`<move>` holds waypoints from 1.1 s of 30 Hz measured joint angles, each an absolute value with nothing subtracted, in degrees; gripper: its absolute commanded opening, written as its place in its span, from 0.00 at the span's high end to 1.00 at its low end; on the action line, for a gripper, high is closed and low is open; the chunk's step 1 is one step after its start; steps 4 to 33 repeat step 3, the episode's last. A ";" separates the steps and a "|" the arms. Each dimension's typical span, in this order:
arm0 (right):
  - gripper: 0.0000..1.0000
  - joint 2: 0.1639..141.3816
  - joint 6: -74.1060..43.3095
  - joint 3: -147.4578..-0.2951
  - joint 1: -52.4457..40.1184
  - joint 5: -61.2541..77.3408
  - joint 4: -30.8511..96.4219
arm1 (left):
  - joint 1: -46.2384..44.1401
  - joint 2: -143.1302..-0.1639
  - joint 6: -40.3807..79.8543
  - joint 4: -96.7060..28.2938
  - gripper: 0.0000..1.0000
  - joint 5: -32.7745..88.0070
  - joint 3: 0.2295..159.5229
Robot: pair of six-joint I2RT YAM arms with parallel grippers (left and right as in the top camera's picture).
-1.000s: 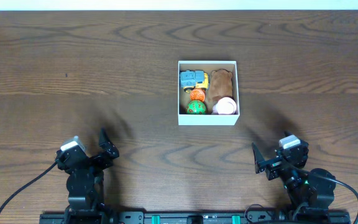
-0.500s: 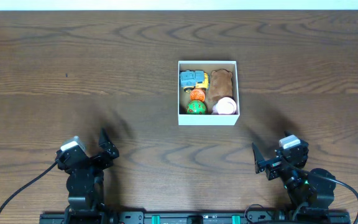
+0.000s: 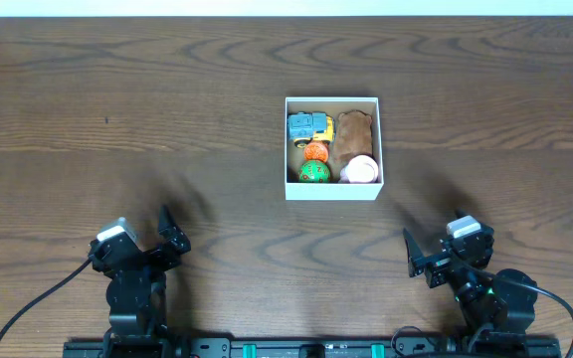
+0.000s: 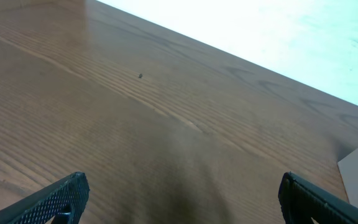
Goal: Pack container
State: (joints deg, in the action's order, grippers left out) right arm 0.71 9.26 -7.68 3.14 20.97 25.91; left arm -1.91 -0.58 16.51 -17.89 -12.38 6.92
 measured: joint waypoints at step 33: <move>0.01 0.71 9.26 -7.68 3.14 20.97 25.91 | -1.91 -0.58 16.51 -17.89 0.02 -12.38 6.92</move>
